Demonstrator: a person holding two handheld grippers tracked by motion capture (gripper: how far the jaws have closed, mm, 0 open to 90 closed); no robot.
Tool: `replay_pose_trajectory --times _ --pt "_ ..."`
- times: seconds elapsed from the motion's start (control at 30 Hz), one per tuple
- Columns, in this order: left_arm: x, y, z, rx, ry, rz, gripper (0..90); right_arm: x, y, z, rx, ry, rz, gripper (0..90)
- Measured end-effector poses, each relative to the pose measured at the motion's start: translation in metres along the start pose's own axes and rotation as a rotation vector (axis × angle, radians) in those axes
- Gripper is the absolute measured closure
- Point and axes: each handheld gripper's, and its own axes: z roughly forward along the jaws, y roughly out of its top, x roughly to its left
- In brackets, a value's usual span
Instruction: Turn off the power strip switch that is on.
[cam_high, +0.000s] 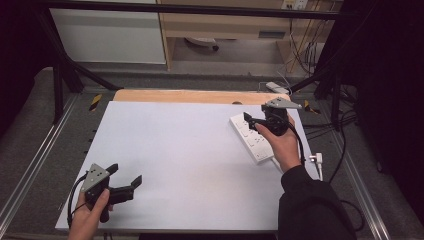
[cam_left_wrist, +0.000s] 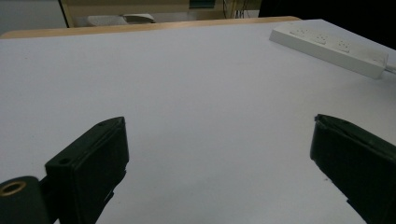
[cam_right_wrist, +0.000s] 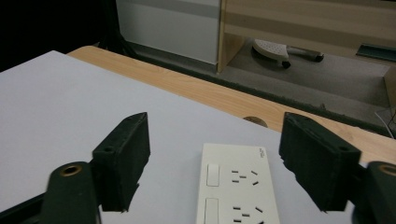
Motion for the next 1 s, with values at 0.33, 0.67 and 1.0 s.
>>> replay_pose_trajectory --times 0.33,0.67,1.0 --pt "-0.001 0.000 0.001 0.002 -0.002 -0.002 4.6 -0.002 0.008 0.010 -0.041 0.000 0.004 65.7" --pt "-0.001 0.000 0.003 0.001 -0.001 -0.011 4.8 -0.007 0.010 0.030 -0.002 -0.012 -0.040 90.0" --pt "0.000 0.000 0.003 0.004 -0.003 -0.008 4.8 -0.016 0.007 0.042 0.016 -0.019 -0.033 90.0"
